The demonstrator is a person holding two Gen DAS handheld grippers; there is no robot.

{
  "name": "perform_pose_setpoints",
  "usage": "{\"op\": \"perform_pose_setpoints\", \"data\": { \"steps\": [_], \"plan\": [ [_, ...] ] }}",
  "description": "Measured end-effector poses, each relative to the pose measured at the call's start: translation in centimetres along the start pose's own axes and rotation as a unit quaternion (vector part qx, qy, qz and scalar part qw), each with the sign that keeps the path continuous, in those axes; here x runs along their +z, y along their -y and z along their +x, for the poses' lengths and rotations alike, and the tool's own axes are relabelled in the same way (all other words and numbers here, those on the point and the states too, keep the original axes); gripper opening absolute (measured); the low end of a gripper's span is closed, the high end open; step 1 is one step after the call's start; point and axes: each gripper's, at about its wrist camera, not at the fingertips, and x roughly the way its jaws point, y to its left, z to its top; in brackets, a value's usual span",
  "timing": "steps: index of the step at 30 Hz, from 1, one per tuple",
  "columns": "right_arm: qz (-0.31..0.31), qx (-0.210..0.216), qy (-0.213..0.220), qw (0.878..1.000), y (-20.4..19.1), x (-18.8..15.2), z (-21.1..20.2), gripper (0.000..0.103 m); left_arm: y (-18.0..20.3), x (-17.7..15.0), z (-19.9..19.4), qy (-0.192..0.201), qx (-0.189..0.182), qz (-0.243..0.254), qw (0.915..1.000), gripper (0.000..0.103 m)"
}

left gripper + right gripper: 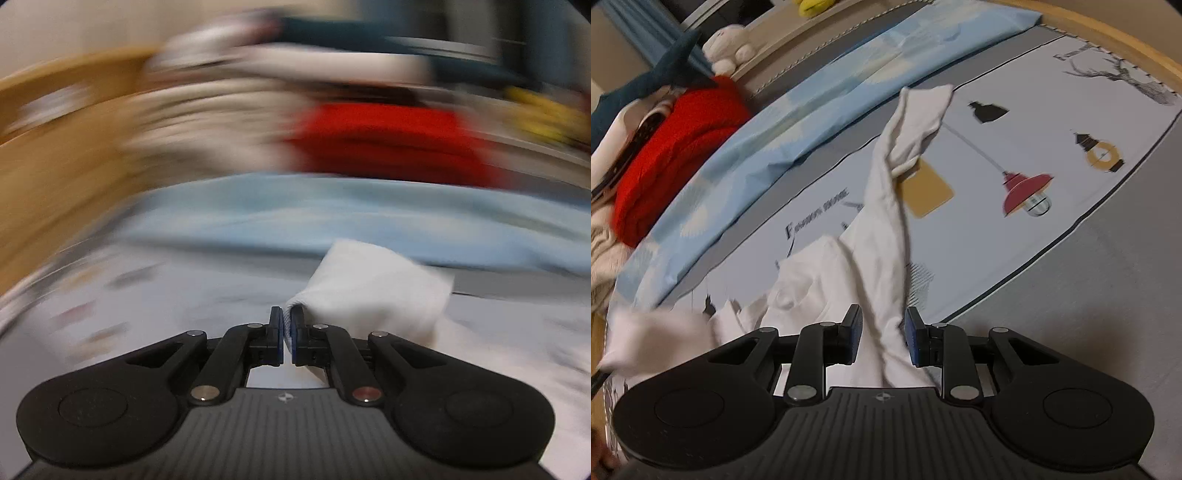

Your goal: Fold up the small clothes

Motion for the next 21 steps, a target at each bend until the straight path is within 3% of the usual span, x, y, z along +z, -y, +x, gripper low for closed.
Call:
{"op": "perform_pose_setpoints", "data": {
  "steps": [1, 2, 3, 4, 5, 6, 8, 9, 11, 13, 17, 19, 20, 21],
  "plan": [
    [-0.003, 0.000, -0.003, 1.000, -0.3, -0.2, 0.2, 0.026, -4.2, -0.5, 1.2, -0.016, 0.075, -0.041, 0.9962, 0.008],
    [-0.009, -0.002, -0.005, 1.000, -0.6, -0.4, 0.3, 0.026, -8.3, -1.2, 2.3, -0.048, 0.153, -0.100, 0.9820, 0.016],
    [-0.012, -0.006, -0.006, 1.000, -0.8, -0.6, 0.5, 0.026, -11.0, -1.8, 2.9, -0.076, 0.194, -0.150, 0.9665, 0.020],
    [-0.016, -0.010, -0.007, 1.000, -1.0, -0.7, 0.7, 0.026, -12.7, -2.4, 3.1, -0.097, 0.210, -0.194, 0.9534, 0.020],
    [-0.020, -0.012, -0.007, 1.000, -1.2, -0.8, 0.8, 0.026, -13.1, -2.8, 3.3, -0.106, 0.193, -0.214, 0.9517, 0.020],
    [-0.023, -0.015, -0.006, 1.000, -1.4, -0.9, 0.9, 0.026, -12.3, -2.8, 3.5, -0.113, 0.152, -0.207, 0.9598, 0.021],
    [-0.029, -0.027, -0.004, 0.999, -1.6, -1.0, 1.3, 0.027, -8.8, -2.5, 4.0, -0.127, 0.044, -0.169, 0.9764, 0.027],
    [-0.029, -0.031, -0.003, 0.999, -1.6, -1.1, 1.5, 0.027, -6.9, -2.7, 4.1, -0.135, -0.018, -0.152, 0.9791, 0.032],
    [-0.026, -0.039, -0.004, 0.999, -1.5, -1.1, 1.9, 0.027, -2.7, -3.4, 4.8, -0.166, -0.130, -0.112, 0.9711, 0.037],
    [-0.018, -0.048, -0.003, 0.999, -1.1, -1.0, 2.4, 0.027, 0.8, -4.6, 5.1, -0.184, -0.196, -0.066, 0.9610, 0.037],
    [0.001, -0.068, 0.017, 0.998, -0.1, -0.1, 2.8, 0.027, 5.0, -7.8, 6.7, -0.190, -0.222, 0.036, 0.9555, 0.038],
    [0.014, -0.068, 0.032, 0.997, 0.4, 0.4, 3.1, 0.027, 5.0, -10.2, 8.9, -0.229, -0.160, 0.074, 0.9573, 0.038],
    [0.021, -0.066, 0.040, 0.997, 0.7, 0.6, 3.2, 0.027, 4.5, -10.9, 9.4, -0.237, -0.142, 0.071, 0.9585, 0.045],
    [0.025, -0.062, 0.046, 0.997, 0.9, 0.9, 3.3, 0.027, 4.0, -10.3, 10.1, -0.232, -0.134, 0.049, 0.9622, 0.045]
  ]
}}
